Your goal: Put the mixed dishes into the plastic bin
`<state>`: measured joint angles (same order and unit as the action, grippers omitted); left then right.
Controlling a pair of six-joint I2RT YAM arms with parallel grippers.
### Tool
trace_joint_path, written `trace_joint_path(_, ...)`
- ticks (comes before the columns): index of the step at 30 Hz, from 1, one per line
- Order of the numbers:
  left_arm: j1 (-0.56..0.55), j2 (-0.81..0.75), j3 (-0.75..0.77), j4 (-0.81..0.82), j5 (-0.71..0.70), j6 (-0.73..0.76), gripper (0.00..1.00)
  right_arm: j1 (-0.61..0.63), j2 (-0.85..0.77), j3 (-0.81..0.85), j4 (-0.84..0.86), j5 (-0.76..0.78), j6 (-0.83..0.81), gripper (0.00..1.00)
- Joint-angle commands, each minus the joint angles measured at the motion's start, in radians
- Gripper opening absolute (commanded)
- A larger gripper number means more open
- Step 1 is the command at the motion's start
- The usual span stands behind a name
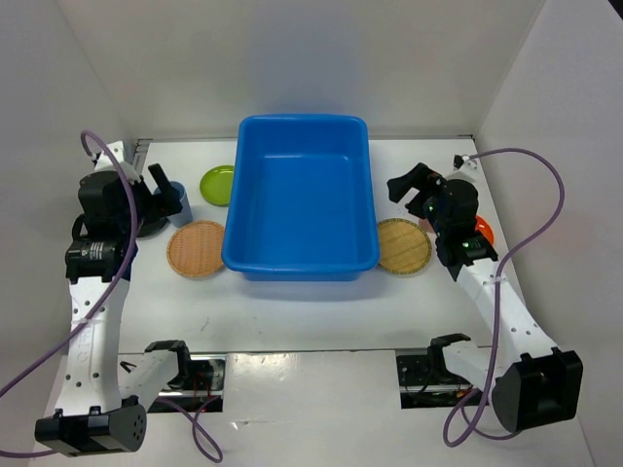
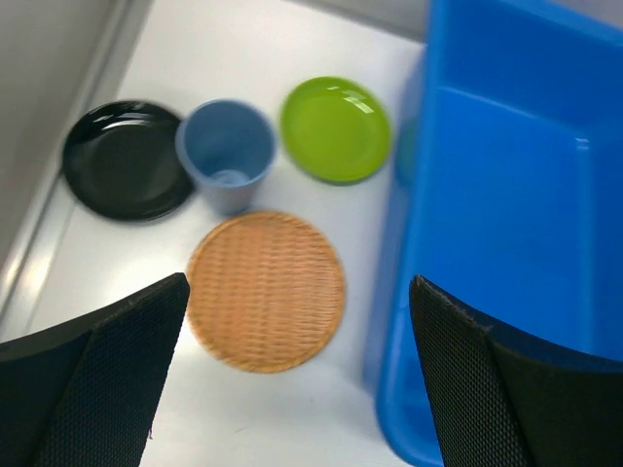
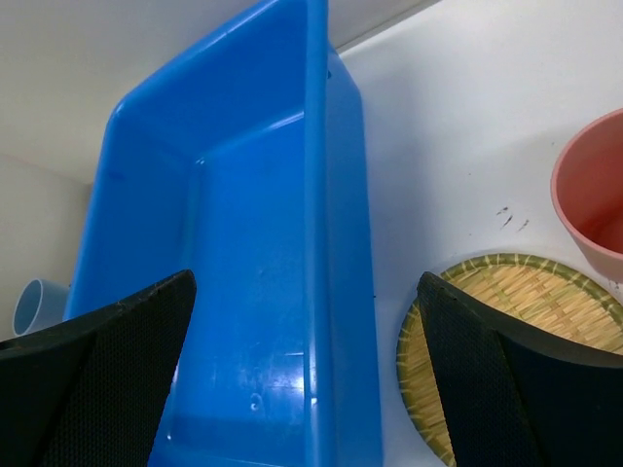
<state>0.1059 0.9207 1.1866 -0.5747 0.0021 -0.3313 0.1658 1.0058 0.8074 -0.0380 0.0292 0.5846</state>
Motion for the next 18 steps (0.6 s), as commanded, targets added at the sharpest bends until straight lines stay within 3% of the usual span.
trace_joint_path(1, 0.003, 0.015, -0.002, -0.062, -0.208, 0.032, 1.00, -0.002, 0.036, 0.001, 0.099, -0.012, -0.020, 0.99)
trace_joint_path(7, 0.003, 0.150, 0.019, 0.018, -0.321, -0.020, 1.00, -0.002, 0.129, 0.097, 0.090, 0.000, -0.020, 0.99)
trace_joint_path(11, 0.058, 0.314, 0.094, 0.006, -0.281, -0.055, 1.00, 0.011, 0.160, 0.150, 0.090, 0.034, -0.031, 0.99)
trace_joint_path(14, 0.058, 0.352, 0.094, 0.047, -0.372, -0.064, 1.00, 0.011, 0.169, 0.180, 0.078, 0.043, -0.031, 0.99)
trace_joint_path(18, 0.107, 0.377, 0.094, 0.104, -0.347, -0.074, 1.00, 0.011, 0.159, 0.190, 0.067, 0.064, -0.022, 0.99)
